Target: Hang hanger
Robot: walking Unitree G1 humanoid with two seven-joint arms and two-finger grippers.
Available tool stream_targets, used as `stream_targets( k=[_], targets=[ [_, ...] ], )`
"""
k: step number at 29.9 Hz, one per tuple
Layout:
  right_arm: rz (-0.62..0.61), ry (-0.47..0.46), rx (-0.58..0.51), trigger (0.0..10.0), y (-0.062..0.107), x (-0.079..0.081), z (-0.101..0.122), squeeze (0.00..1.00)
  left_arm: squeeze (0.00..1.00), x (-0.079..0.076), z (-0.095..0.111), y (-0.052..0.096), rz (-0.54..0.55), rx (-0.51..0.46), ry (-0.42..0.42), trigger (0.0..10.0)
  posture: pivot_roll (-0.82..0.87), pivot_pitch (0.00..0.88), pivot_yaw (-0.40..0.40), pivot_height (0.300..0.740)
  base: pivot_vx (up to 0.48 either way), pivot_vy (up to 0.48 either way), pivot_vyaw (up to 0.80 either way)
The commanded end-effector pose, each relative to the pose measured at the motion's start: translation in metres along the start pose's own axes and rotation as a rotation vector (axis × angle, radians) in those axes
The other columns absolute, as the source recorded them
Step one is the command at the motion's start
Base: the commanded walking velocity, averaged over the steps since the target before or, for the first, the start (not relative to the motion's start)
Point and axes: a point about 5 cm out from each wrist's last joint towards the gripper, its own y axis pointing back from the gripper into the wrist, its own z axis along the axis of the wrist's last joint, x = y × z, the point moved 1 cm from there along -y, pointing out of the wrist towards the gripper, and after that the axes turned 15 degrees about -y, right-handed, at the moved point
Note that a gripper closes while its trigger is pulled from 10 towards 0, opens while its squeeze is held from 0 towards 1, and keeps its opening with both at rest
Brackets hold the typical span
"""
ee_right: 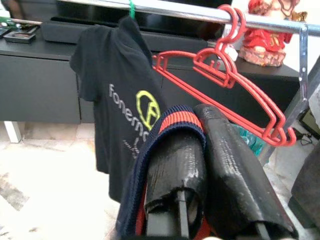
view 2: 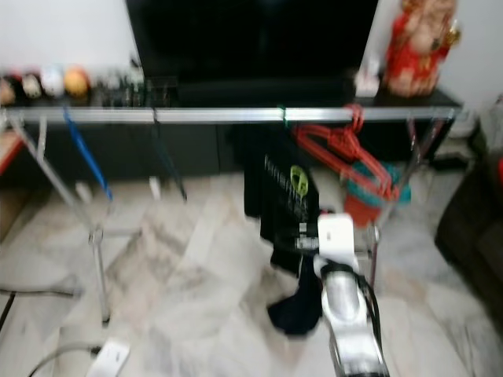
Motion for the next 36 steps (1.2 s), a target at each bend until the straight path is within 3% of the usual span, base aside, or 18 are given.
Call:
stream_targets(
  k=[1,18,36],
  targets=[
    [-0.007,0.002,-0.039,10.0,-0.0023,-0.0050,0.0084,0.00,0.00,-0.0056,0.0003,-0.0006,-0.013,0.005,0.011,10.0,-0.03,0.000,0.025,0.740,0.304,0.000,0.00],
    [0.007,0.004,-0.037,10.0,-0.0022,-0.0034,0.0074,0.00,0.00,-0.0053,0.0006,-0.0006,-0.012,0.004,0.010,10.0,-0.03,0.000,0.026,0.740,0.304,0.000,0.00],
    [0.011,-0.003,-0.034,10.0,-0.0021,-0.0029,0.0056,0.00,0.00,-0.0059,0.0005,-0.0007,-0.008,0.005,0.008,10.0,-0.03,0.000,0.024,0.740,0.000,0.000,0.00]
  ],
)
